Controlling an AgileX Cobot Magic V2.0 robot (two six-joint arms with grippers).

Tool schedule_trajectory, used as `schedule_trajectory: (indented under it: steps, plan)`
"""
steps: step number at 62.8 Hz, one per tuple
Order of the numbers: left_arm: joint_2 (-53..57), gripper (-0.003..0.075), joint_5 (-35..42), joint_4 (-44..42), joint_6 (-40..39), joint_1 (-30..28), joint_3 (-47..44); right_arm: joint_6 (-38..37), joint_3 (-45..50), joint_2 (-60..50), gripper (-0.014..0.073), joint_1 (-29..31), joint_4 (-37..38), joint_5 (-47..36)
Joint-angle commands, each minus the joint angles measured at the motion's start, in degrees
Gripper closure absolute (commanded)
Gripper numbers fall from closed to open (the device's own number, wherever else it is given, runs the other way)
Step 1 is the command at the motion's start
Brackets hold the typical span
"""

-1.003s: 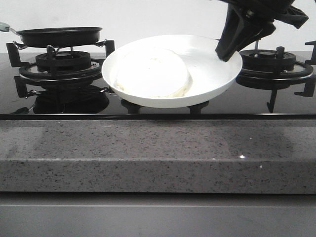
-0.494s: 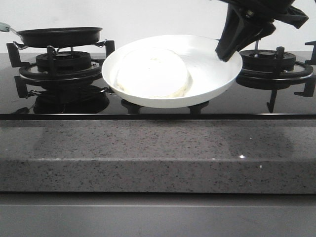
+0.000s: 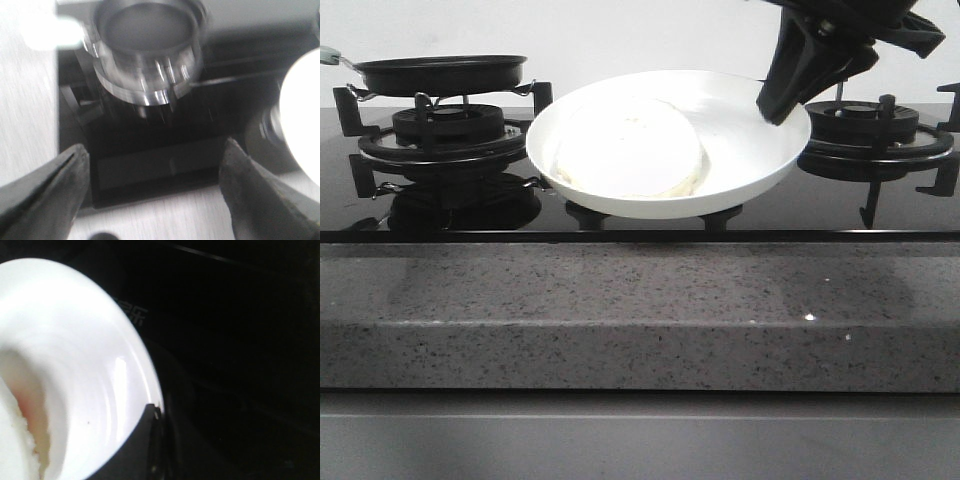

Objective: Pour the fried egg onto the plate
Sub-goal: 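Release the pan handle and withdraw the left gripper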

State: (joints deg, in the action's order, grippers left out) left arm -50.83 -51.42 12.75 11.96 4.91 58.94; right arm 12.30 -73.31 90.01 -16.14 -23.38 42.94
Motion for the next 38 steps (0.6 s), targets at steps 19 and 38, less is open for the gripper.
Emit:
schedule_trajectory:
  steps: [19, 38]
  plan:
    - [10.97, 0.0186, 6.17, 1.11, -0.66, 0.49, -8.64, 0.15, -1.62, -2.49, 0.0711, 0.04, -1.65, -2.63]
    - [10.74, 0.0186, 6.66, 1.11, -0.66, 0.49, -8.64, 0.15, -3.04, -2.29, 0.0711, 0.19, -1.71, -3.27]
